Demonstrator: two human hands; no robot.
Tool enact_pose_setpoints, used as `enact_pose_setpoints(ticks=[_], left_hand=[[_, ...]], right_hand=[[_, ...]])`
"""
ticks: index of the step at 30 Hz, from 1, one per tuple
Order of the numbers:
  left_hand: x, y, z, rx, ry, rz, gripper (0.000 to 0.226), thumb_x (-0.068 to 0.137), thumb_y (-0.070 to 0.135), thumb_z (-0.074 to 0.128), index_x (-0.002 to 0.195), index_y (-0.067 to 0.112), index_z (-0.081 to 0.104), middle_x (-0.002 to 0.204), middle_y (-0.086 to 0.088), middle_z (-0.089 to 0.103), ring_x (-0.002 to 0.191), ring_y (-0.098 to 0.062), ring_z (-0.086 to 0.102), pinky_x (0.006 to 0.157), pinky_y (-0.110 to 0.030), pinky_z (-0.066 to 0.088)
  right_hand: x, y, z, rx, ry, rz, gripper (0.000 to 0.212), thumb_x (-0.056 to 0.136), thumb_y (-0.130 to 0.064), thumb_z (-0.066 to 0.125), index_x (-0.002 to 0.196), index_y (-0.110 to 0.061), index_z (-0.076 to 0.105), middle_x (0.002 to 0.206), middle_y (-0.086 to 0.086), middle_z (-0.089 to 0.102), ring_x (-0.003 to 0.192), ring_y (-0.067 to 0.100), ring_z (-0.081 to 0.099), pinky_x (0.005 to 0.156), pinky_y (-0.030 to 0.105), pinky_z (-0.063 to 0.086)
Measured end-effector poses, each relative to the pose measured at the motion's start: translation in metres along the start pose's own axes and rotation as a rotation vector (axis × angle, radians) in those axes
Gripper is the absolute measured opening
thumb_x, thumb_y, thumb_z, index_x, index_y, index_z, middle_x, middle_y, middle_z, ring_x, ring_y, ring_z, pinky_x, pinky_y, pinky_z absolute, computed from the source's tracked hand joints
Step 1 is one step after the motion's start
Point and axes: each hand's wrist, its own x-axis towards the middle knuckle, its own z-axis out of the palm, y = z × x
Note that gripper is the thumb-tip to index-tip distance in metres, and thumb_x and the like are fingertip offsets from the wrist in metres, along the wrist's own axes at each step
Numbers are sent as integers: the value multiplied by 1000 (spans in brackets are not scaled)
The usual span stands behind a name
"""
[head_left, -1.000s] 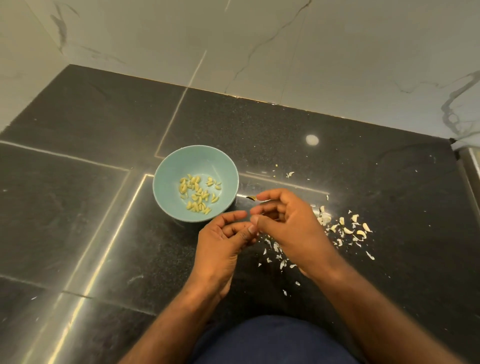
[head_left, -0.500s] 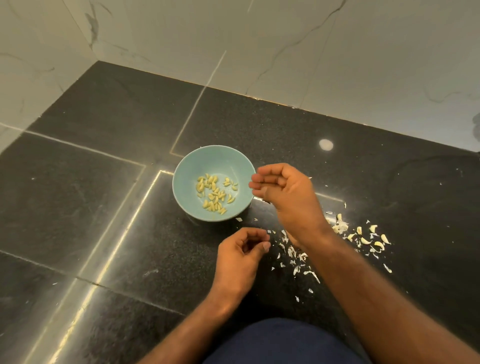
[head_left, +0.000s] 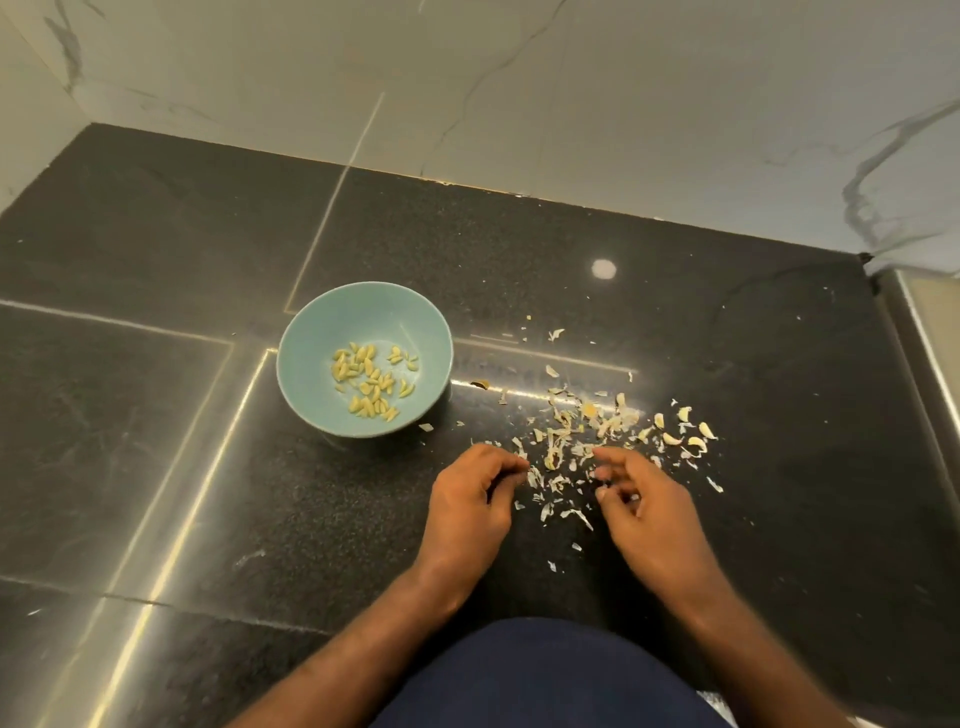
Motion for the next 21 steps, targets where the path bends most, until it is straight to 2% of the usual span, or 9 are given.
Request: enact_pose_setpoints(ticks=[2, 5, 7, 10, 14, 16, 18, 19, 21], left_hand=[[4, -1, 5, 92, -24, 65, 23, 92, 13, 68, 114, 13, 71, 107, 5, 65, 98, -3, 60, 90, -22, 51], [11, -2, 17, 284, -179, 92, 45, 95, 32, 64, 137, 18, 57, 118, 2, 55, 107, -10, 51, 95, -24, 44], [16, -1, 26, 354, -189, 132, 39, 94, 29, 66, 131, 17, 63, 110, -3, 57, 100, -18, 53, 89, -36, 50], [24, -5, 36, 378, -139, 160, 20, 90, 20, 71, 107, 11, 75, 91, -4, 58, 85, -22, 55, 75, -45, 52], [25, -14, 40, 268, -46, 154, 11, 91, 9, 69, 101, 8, 73, 90, -2, 63, 85, -19, 58, 78, -40, 52], [23, -13, 37, 211, 20, 114, 17, 94, 8, 65, 110, 6, 71, 98, -1, 64, 90, -12, 59, 85, -26, 50], [24, -9, 35, 154, 76, 53, 25, 97, 8, 60, 120, 5, 68, 101, 2, 61, 90, -5, 55, 85, -12, 44], [25, -7, 35, 148, 81, 33, 28, 98, 10, 59, 124, 6, 66, 101, 3, 60, 89, -5, 54, 83, -12, 43], [29, -3, 39, 223, 51, 20, 30, 98, 18, 60, 126, 10, 66, 99, 4, 58, 86, -9, 55, 80, -21, 46]], right_hand=[[-3, -2, 3, -174, 32, -45, 41, 98, -21, 61, 137, -28, 55, 119, -7, 59, 95, 4, 59, 86, 23, 48], [-1, -7, 13, -360, -72, -208, 38, 101, -24, 53, 140, -25, 55, 117, -3, 53, 103, 12, 54, 92, 31, 49], [2, -11, 15, -298, -121, -258, 34, 101, -20, 53, 134, -23, 61, 113, -2, 55, 103, 13, 54, 93, 32, 48], [6, -9, 0, -148, 30, -176, 23, 98, -19, 60, 118, -20, 70, 106, -5, 65, 97, 10, 59, 91, 26, 48], [9, 20, -34, -69, 277, -61, 9, 93, -19, 69, 100, -18, 74, 92, -5, 67, 78, 2, 60, 75, 19, 48], [11, 36, -47, -67, 358, -1, 10, 92, -16, 70, 101, -16, 73, 94, -2, 65, 74, 0, 58, 73, 21, 49], [14, 48, -55, -58, 383, 71, 16, 91, -14, 70, 108, -11, 71, 100, 0, 62, 73, 3, 58, 74, 27, 51], [16, 53, -58, -64, 378, 96, 20, 92, -14, 70, 111, -10, 70, 102, 1, 61, 73, 4, 58, 75, 28, 52], [19, 60, -61, -97, 334, 122, 25, 92, -19, 70, 116, -9, 68, 107, 1, 59, 77, 8, 60, 78, 28, 51]])
